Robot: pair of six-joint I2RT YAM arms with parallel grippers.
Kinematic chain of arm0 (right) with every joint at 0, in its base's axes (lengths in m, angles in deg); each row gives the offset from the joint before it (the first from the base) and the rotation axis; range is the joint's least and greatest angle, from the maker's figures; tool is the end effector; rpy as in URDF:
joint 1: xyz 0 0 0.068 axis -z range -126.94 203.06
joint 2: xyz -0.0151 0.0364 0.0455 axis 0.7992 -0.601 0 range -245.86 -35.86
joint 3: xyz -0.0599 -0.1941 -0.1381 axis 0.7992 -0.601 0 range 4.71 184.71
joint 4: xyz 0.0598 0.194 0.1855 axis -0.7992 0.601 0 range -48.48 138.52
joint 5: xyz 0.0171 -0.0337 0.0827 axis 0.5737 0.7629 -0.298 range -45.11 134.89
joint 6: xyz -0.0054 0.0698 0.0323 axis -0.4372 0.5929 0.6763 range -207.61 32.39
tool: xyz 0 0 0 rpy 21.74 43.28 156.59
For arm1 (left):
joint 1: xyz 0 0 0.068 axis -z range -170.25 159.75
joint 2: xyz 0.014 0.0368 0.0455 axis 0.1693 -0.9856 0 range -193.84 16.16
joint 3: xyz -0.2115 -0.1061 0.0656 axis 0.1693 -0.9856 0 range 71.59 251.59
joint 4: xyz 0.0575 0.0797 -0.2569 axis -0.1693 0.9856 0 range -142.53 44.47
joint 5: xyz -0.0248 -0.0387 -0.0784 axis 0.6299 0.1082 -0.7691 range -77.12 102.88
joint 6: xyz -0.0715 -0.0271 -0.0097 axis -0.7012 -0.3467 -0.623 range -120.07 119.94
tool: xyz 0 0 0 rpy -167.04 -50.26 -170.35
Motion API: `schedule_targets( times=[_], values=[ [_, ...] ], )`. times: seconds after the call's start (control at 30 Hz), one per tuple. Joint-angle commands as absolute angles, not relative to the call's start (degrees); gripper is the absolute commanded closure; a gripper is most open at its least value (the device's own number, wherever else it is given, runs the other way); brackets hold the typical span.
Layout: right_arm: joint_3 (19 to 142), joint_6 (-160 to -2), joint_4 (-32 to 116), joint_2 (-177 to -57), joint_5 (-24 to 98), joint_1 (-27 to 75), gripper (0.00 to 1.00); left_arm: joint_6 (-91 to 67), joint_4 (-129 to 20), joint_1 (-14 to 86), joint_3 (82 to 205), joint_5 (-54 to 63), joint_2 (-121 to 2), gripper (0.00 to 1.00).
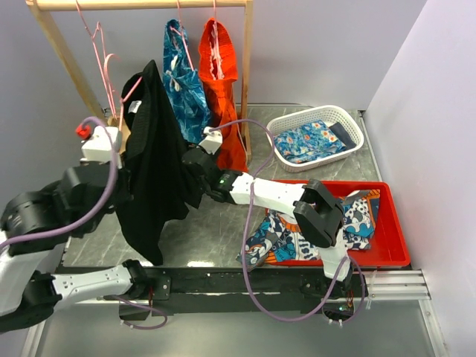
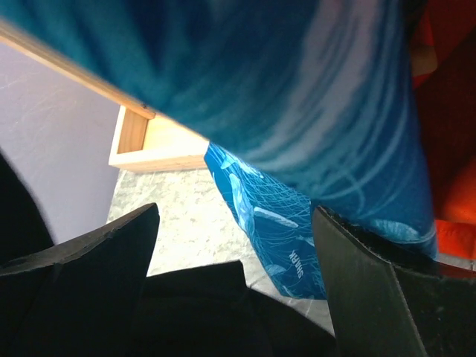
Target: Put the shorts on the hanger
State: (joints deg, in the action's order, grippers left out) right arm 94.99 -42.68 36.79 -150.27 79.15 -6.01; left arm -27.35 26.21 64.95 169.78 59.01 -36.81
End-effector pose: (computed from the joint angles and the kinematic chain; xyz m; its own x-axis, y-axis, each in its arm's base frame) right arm 0.2885 0.4096 0.2343 -0.4289 0.4199 -0.7998 -0.1880 0.8245 0.5337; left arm 0.1060 -0.0697 0.4622 -0.3837 -0.0046 -0.9234 0.0565 0.9980 -0.0285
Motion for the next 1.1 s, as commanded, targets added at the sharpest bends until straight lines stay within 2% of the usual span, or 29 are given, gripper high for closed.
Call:
schedule_targets(
  times=[0.0, 0.43, 0.6, 0.8, 1.07],
  values=[
    [94.1, -41.56, 34.93, -146.42, 77.77, -5.3, 0.09, -27.4, 25.95, 64.68, 170.99, 66.57, -38.77, 0.99],
    [90.94, -41.56, 33.96, -143.35, 70.39, -5.3, 0.09, -26.87, 25.95, 64.5, 171.16, 78.88, -47.29, 0.99],
    [89.18, -41.03, 33.18, -141.24, 68.45, -5.48, 0.1, -25.65, 23.94, 62.84, 173.8, 79.33, -51.25, 0.99],
    [84.7, -41.82, 31.07, -136.41, 65.38, -6.97, 0.1, -15.81, 8.68, 53.01, 171.53, 68.29, -50.47, 0.99],
    [78.55, -44.19, 29.83, -128.77, 61.16, -9.78, 0.09, -9.03, -2.69, 39.56, 171.08, 51.05, -50.38, 0.99]
  ],
)
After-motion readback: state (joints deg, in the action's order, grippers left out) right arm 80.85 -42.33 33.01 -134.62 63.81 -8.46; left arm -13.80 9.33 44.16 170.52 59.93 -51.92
